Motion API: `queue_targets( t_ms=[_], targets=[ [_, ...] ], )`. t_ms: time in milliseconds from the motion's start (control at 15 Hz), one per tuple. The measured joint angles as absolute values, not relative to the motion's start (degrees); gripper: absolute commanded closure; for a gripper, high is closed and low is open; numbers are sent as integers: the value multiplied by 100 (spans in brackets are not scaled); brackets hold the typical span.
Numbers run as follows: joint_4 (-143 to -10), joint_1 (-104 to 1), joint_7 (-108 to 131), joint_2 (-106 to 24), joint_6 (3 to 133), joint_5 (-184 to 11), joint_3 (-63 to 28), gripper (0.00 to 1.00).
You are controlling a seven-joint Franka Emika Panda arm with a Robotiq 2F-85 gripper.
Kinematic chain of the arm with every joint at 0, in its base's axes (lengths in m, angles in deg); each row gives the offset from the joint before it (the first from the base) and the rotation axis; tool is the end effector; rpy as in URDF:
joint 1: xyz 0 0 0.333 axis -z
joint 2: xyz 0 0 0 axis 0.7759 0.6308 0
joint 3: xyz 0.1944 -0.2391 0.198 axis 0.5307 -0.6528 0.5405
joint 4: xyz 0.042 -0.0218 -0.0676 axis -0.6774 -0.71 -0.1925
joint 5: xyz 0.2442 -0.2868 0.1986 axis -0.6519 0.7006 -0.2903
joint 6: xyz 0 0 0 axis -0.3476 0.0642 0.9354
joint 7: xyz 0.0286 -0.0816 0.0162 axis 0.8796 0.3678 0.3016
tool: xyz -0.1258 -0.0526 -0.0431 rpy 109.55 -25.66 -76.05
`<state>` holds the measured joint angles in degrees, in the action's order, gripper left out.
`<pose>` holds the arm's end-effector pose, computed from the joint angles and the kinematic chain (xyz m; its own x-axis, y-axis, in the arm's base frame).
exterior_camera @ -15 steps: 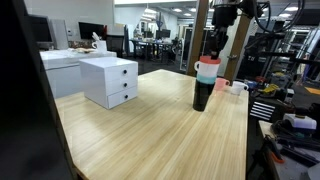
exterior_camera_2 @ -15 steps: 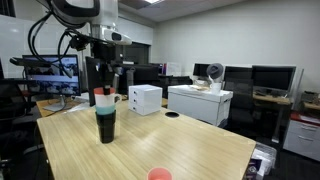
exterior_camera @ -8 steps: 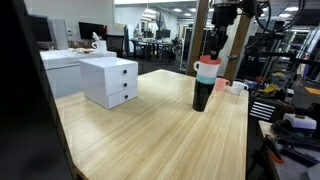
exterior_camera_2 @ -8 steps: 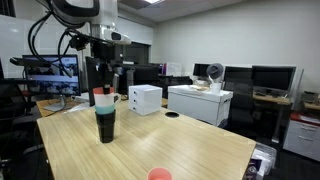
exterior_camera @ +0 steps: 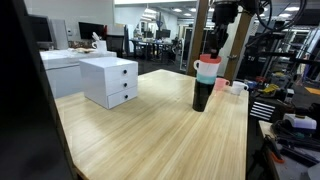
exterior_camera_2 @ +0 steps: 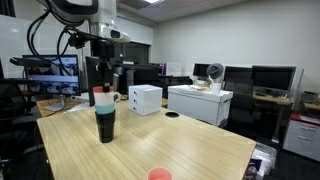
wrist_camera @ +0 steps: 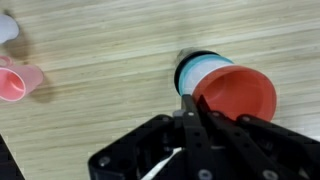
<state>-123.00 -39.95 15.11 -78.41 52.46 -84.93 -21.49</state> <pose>0.4152 -0.1528 0.4366 0.9549 -0.2968 0.0076 -0.2969 -0.9548 0.0173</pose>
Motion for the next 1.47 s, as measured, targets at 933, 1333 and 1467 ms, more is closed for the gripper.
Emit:
queue_targets(
  t_ms=[933,1333,1467],
  targets=[
    [-12263,-4008,1520,-7926,5003,-8648,-2183,96],
    [-12270,-4008,1520,-7830,5002,-8648,-2183,60],
    [-12268,-4009,1521,-7830,5002,-8649,-2183,49]
  ],
)
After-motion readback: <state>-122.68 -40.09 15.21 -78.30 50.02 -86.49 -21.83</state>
